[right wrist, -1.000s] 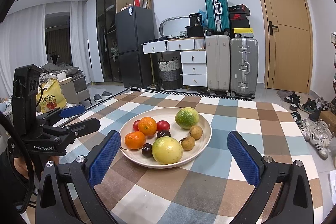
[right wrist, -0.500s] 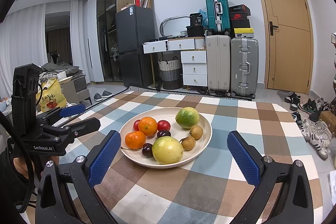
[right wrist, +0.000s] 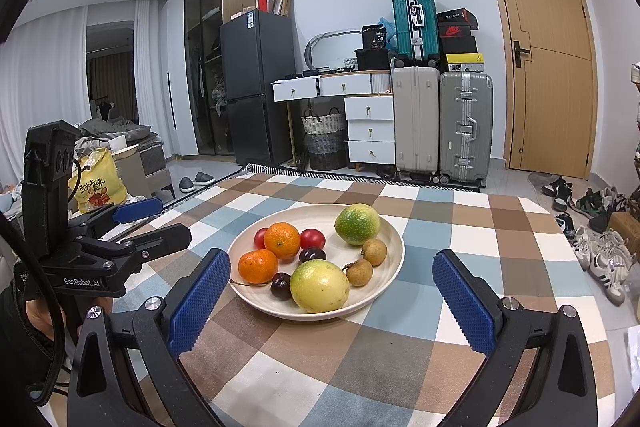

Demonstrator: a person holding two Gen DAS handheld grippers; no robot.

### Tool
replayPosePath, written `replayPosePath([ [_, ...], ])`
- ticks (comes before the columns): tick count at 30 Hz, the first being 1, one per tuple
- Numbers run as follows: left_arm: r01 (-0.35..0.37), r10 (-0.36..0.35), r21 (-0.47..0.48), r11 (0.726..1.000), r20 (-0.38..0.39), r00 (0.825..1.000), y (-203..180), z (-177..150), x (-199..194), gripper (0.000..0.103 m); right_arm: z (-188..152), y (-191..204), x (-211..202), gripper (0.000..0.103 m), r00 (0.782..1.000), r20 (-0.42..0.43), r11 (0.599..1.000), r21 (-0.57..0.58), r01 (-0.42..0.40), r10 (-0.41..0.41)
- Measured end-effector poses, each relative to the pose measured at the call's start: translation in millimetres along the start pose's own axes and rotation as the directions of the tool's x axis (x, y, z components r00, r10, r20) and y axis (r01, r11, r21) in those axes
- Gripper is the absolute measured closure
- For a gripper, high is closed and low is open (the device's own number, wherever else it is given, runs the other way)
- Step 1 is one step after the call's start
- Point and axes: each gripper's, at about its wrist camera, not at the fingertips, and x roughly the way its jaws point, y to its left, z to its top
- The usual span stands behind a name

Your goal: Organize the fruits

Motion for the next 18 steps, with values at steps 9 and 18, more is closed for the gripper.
replayPosePath([
  [9,0.0,0.0,0.001,1.0,0.0,1.0,0.0,-0.3,0.1,0.0,-0.2,0.8,-1.1,0.0,1.0,0.0,1.0,-0.004,-0.003,0.003],
  [18,0.002,-0.002,0.001,1.0,0.003,1.0,-0.5,-0.4,0.1,0.0,-2.2,2.9,0.1,0.0,1.0,0.001,1.0,-0.011,-0.005,0.005],
])
